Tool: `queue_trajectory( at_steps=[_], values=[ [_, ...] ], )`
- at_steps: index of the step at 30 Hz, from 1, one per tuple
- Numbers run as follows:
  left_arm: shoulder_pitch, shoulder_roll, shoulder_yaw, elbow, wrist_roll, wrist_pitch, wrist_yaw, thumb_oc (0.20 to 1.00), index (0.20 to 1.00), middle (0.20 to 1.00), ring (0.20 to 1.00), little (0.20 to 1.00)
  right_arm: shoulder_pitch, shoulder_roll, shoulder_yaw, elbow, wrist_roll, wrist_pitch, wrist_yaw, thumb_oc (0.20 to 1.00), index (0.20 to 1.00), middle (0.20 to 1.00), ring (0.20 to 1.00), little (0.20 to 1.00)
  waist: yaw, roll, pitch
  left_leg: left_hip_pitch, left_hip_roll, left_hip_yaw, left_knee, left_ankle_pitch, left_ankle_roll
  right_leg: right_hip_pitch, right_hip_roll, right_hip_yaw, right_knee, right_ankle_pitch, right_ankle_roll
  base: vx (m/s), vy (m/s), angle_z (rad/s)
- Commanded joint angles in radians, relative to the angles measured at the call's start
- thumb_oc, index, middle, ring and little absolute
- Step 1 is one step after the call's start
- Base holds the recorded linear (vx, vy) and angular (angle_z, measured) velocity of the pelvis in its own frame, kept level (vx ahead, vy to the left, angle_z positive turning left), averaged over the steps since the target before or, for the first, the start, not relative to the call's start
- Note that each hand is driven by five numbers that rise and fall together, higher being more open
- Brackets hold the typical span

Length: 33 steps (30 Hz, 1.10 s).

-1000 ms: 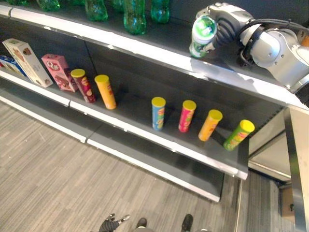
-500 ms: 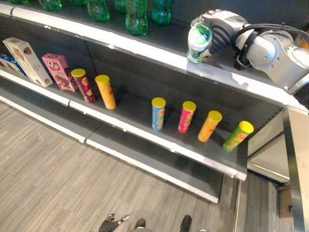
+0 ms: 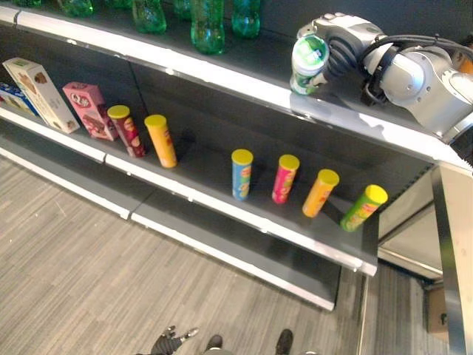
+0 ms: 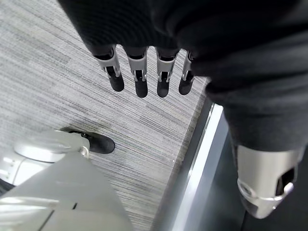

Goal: Put the goods on the table back onto the shelves and tidy them up.

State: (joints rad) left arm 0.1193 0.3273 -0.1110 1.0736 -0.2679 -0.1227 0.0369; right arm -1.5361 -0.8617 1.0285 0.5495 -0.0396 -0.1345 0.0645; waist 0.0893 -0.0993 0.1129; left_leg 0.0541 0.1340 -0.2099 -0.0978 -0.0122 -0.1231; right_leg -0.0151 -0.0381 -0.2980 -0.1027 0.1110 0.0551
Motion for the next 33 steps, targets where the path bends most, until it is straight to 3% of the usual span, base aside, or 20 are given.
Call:
queue_trajectory(
  at_steps=[1,11,33],
  values=[
    [-0.076,0.092,-0.01,0.019,-0.026,-0.021,0.01,1.0,1.0,1.0,1.0,1.0,-0.185,-0.011,0.036,0.153,0.002,0.035,-0.045,0.2,0.2,0.2,0.2,0.2,0.016,-0.06,0.045,0.094,0.016,0.11,0.011,-0.086,-0.03,0.088,-0.057,0.034,0.016,-0.144,0.077,0.0,0.0,0.0],
    [-0.072,0.092,-0.014,0.018,-0.028,-0.021,0.013,1.0,1.0,1.0,1.0,1.0,-0.171,0.007,0.023,0.168,0.019,0.037,-0.043,0.2,0.2,0.2,0.2,0.2,0.016,-0.063,0.047,0.096,0.02,0.113,0.011,-0.086,-0.031,0.088,-0.054,0.035,0.016,-0.146,0.075,0.0,0.0,0.0],
    [-0.07,0.093,-0.007,0.009,-0.023,-0.014,-0.003,1.0,1.0,1.0,1.0,1.0,-0.177,0.0,0.096,0.087,0.091,0.042,0.061,0.2,0.2,0.2,0.2,0.2,0.012,-0.076,0.056,0.098,0.02,0.126,0.011,-0.087,-0.033,0.082,-0.055,0.042,0.019,-0.143,0.075,0.0,0.0,0.0]
  ],
)
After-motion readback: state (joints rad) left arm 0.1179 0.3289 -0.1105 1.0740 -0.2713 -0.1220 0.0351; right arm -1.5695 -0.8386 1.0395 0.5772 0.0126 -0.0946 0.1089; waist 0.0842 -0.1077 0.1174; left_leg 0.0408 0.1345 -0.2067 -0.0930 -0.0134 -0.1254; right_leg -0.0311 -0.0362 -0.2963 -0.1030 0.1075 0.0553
